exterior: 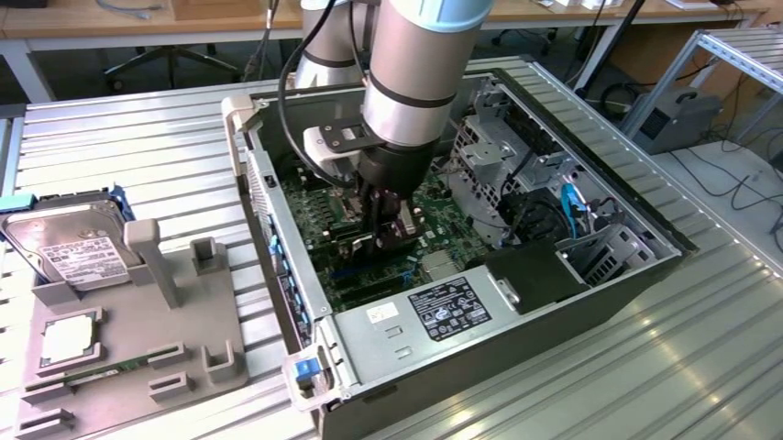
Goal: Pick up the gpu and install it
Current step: 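Insert the gpu into the slot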
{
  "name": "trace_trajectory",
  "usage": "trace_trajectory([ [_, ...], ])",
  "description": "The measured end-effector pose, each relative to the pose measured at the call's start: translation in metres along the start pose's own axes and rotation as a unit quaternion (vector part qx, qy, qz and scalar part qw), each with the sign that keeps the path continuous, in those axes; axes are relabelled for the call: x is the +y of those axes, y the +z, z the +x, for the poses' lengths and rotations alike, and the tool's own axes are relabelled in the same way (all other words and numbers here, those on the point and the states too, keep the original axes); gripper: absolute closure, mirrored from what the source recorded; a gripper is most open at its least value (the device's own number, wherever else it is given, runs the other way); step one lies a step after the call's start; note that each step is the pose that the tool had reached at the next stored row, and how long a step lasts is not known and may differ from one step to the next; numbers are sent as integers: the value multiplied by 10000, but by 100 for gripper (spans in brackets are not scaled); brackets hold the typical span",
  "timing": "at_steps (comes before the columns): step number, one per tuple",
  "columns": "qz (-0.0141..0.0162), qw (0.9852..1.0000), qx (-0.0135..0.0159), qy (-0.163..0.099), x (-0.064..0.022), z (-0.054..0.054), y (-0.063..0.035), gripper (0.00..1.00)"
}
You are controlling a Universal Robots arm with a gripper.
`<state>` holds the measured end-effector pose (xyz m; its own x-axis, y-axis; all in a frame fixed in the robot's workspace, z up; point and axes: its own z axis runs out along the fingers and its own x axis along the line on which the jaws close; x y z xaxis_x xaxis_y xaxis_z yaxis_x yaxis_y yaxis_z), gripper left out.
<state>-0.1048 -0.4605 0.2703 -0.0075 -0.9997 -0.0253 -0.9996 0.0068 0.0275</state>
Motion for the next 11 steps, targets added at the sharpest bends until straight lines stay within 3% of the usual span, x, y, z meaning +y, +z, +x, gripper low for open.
trace_trajectory([
  [2, 0, 10000, 0, 0, 0, 0, 0, 55],
  [3, 0, 10000, 0, 0, 0, 0, 0, 55],
  [4, 0, 10000, 0, 1, 0, -3, 0, 48],
  [10, 0, 10000, 0, 0, 0, -17, 1, 48],
  [11, 0, 10000, 0, 0, 0, -17, 1, 56],
])
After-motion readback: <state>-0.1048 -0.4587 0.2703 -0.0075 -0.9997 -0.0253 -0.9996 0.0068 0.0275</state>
